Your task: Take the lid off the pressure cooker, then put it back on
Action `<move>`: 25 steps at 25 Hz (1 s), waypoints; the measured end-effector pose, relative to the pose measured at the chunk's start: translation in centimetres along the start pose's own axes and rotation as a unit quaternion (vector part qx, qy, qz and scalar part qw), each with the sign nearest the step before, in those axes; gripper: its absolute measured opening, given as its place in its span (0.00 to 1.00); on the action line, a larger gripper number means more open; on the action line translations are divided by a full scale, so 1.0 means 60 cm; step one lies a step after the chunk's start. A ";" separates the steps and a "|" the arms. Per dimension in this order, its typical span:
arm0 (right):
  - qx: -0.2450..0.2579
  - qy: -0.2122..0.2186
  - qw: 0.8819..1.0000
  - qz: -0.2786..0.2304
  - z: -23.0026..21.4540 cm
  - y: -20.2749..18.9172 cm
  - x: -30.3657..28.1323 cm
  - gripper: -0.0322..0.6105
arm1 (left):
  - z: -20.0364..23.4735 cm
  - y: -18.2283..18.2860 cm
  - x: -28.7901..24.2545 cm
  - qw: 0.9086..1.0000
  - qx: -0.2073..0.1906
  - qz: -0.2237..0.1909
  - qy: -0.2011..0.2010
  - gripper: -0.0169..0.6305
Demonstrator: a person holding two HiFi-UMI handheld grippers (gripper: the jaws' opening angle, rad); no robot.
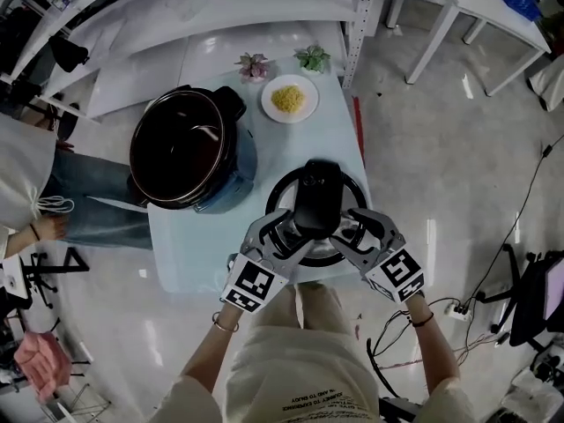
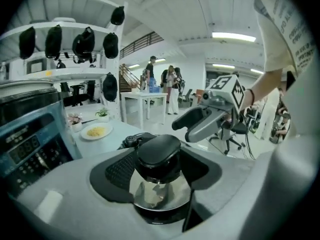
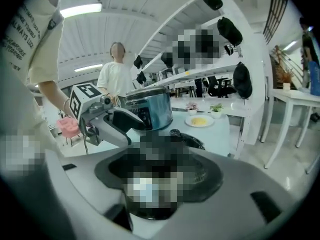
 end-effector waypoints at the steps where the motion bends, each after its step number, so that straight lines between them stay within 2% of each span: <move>1: -0.001 -0.005 1.000 -0.006 0.003 0.005 0.007 0.43 | 0.003 0.008 0.009 1.000 0.013 -0.013 0.011 0.47; 3: -0.004 -0.014 1.000 -0.027 0.010 0.018 0.021 0.38 | 0.008 0.025 0.030 0.998 0.033 -0.038 0.035 0.41; 7: -0.021 -0.051 0.995 -0.083 0.018 0.055 0.059 0.18 | 0.014 0.060 0.071 0.993 0.043 -0.075 0.077 0.20; 11: -0.027 -0.083 0.988 -0.129 0.025 0.097 0.094 0.09 | 0.024 0.083 0.108 0.989 0.055 -0.104 0.095 0.12; 17: -0.045 -0.118 0.977 -0.169 0.030 0.135 0.136 0.06 | 0.041 0.119 0.155 0.983 0.060 -0.138 0.103 0.08; 25: -0.050 -0.151 0.967 -0.198 0.043 0.173 0.169 0.06 | 0.056 0.148 0.178 0.985 0.034 -0.150 0.083 0.07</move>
Point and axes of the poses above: the fingertips, and each gripper's own axes: x backward along the fingers, z to its left, y out of its top, the point moved 4 cm from there along x, backward along the fingers, and after that the axes turned 3 degrees about -x, right-handed, at the moved point
